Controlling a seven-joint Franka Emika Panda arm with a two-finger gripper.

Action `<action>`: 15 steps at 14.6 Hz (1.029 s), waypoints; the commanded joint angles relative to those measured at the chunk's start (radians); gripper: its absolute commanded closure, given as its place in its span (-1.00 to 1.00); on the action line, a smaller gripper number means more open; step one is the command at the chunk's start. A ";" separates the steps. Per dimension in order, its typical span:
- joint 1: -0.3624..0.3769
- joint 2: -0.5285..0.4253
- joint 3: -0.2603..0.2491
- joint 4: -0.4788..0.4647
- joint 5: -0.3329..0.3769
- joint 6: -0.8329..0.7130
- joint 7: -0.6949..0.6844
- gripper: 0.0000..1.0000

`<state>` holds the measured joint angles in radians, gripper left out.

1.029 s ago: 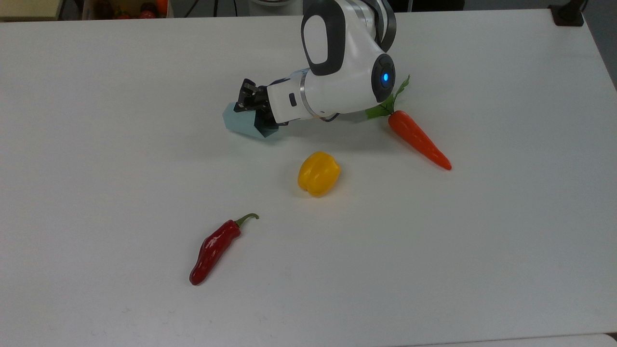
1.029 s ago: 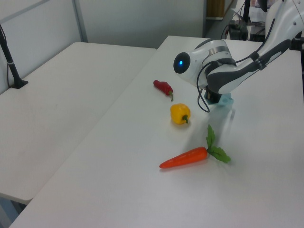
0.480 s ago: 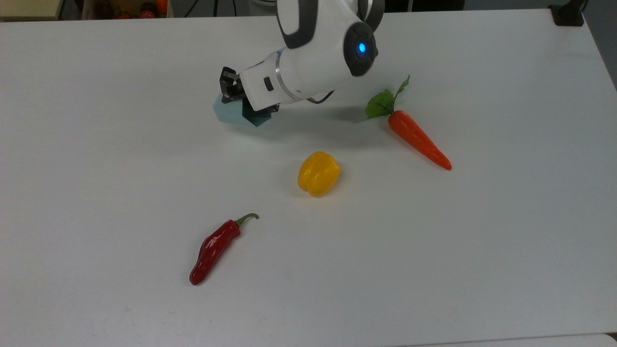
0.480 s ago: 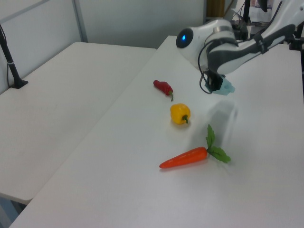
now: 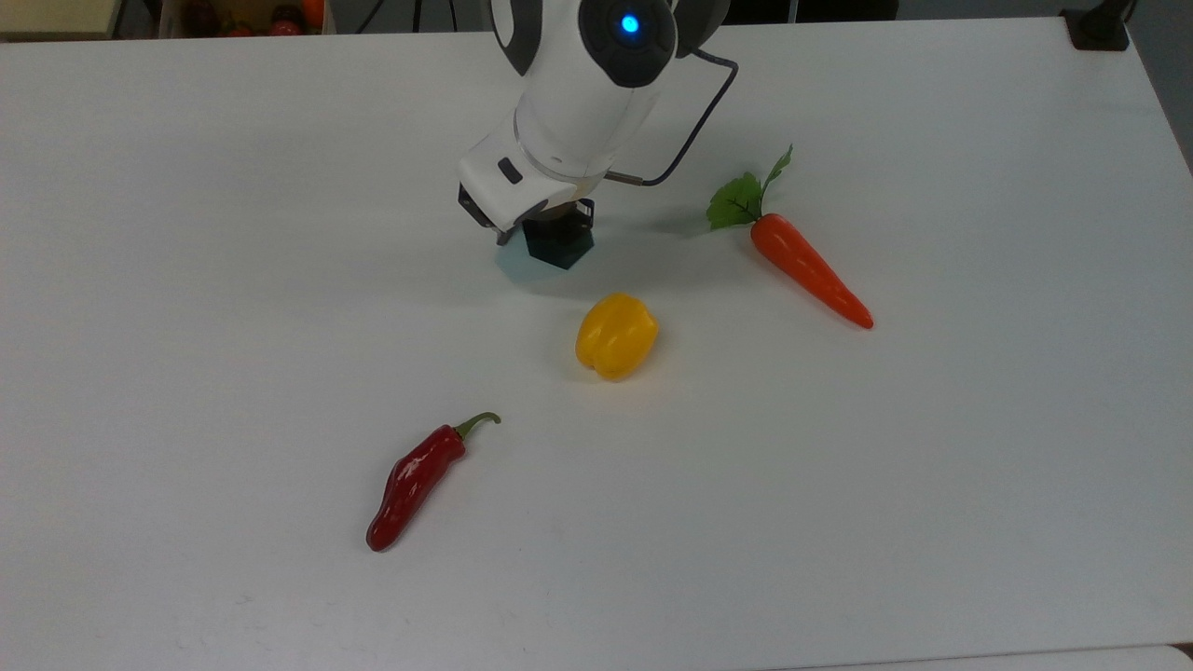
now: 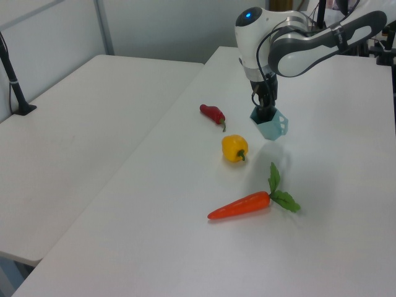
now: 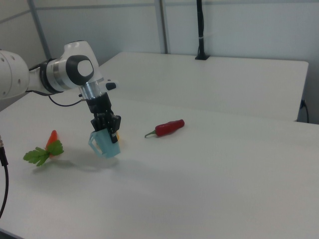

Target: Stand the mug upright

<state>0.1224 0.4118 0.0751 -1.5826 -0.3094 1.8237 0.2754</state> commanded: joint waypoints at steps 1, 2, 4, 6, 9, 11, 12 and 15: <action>-0.039 -0.021 0.003 -0.048 0.137 0.087 -0.190 0.86; -0.044 -0.021 0.003 -0.059 0.153 0.092 -0.240 0.79; -0.043 -0.021 0.002 -0.079 0.151 0.120 -0.288 0.50; -0.044 -0.024 0.000 -0.074 0.145 0.108 -0.288 -0.04; -0.046 -0.044 0.000 -0.074 0.136 0.080 -0.288 -0.51; -0.049 -0.080 -0.006 -0.071 0.134 0.062 -0.288 -1.00; -0.058 -0.103 -0.006 -0.071 0.134 0.060 -0.282 -1.00; -0.092 -0.209 -0.005 -0.071 0.157 0.016 -0.263 -1.00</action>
<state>0.0594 0.3309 0.0724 -1.6232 -0.1788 1.8938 0.0111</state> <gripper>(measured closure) 0.004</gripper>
